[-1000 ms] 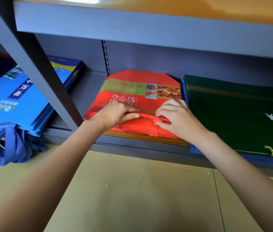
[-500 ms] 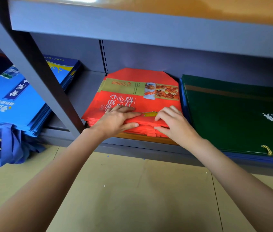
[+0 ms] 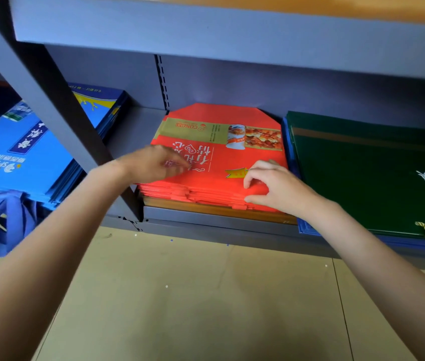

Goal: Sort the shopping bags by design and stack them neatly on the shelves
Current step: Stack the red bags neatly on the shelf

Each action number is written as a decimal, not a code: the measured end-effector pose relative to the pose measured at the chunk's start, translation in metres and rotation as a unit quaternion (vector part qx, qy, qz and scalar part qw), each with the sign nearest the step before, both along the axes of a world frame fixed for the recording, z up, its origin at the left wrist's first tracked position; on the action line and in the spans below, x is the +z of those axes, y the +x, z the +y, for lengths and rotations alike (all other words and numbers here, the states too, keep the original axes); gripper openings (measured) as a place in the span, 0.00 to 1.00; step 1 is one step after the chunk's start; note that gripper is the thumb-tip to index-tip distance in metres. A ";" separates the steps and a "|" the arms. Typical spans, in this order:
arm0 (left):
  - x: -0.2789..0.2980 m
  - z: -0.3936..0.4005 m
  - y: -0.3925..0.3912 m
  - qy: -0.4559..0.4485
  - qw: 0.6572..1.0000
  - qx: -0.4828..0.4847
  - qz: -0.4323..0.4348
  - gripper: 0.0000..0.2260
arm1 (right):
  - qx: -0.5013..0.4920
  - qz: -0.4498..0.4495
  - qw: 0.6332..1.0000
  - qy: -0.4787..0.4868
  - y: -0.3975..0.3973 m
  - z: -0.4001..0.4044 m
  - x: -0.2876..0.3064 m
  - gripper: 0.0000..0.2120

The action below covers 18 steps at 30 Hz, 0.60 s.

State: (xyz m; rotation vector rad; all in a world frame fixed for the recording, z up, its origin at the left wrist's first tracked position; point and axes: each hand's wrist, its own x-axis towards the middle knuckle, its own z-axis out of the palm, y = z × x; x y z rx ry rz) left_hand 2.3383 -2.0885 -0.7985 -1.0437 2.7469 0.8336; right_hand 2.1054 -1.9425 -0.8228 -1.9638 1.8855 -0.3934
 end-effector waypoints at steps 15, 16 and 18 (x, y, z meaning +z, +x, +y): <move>-0.007 -0.005 0.005 -0.059 0.997 -0.038 -0.036 0.27 | -0.036 -0.023 0.998 -0.037 0.005 -0.014 0.020 0.07; -0.006 -0.004 0.004 -0.058 0.997 -0.038 -0.036 0.26 | -0.036 -0.014 0.998 -0.041 0.006 -0.014 0.022 0.07; -0.004 -0.002 0.004 -0.065 0.997 -0.036 -0.033 0.25 | -0.037 -0.002 0.998 -0.047 0.007 -0.014 0.023 0.07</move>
